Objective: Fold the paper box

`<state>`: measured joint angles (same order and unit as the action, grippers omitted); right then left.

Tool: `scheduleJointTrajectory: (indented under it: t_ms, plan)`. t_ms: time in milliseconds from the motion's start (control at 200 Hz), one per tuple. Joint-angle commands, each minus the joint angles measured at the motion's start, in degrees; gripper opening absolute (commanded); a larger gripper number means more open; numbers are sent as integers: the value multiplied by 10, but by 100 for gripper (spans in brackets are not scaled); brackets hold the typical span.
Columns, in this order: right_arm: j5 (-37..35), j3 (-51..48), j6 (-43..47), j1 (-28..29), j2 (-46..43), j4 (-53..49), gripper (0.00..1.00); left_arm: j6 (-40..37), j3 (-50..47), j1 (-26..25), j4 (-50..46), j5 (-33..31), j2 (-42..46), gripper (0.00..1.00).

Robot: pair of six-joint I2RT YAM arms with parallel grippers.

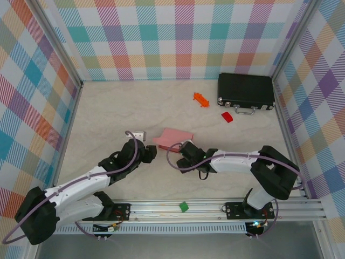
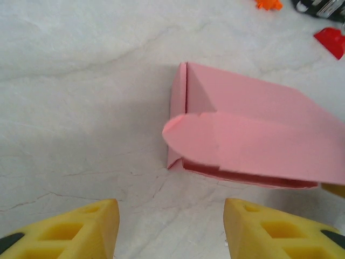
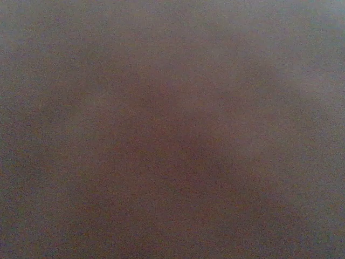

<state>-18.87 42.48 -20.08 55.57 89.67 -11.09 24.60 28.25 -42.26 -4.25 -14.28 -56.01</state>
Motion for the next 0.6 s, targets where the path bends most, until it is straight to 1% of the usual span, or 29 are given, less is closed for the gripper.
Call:
scheduleJointTrajectory:
  t_ms: [0,110,235,350,430,510,565,595]
  plan:
    - [28,24,4,5,14,-25,84,-5,7,-5,-29,-10,14,54]
    - [34,33,1,4,24,-35,83,-14,38,-5,-27,-3,-13,55]
    - [32,34,-3,5,29,-37,83,-22,97,-5,-27,-11,-74,54]
    - [28,34,-6,4,31,-37,83,-30,161,-2,-31,-14,-153,50]
    - [26,34,-7,4,32,-34,83,-29,200,4,-30,-6,-203,44]
    - [25,33,-8,4,32,-32,83,-25,233,11,-35,-1,-250,41]
    - [26,33,-9,5,32,-31,83,-24,257,16,-46,5,-285,36]
    - [27,33,-11,5,31,-29,83,-24,270,19,-54,11,-303,36]
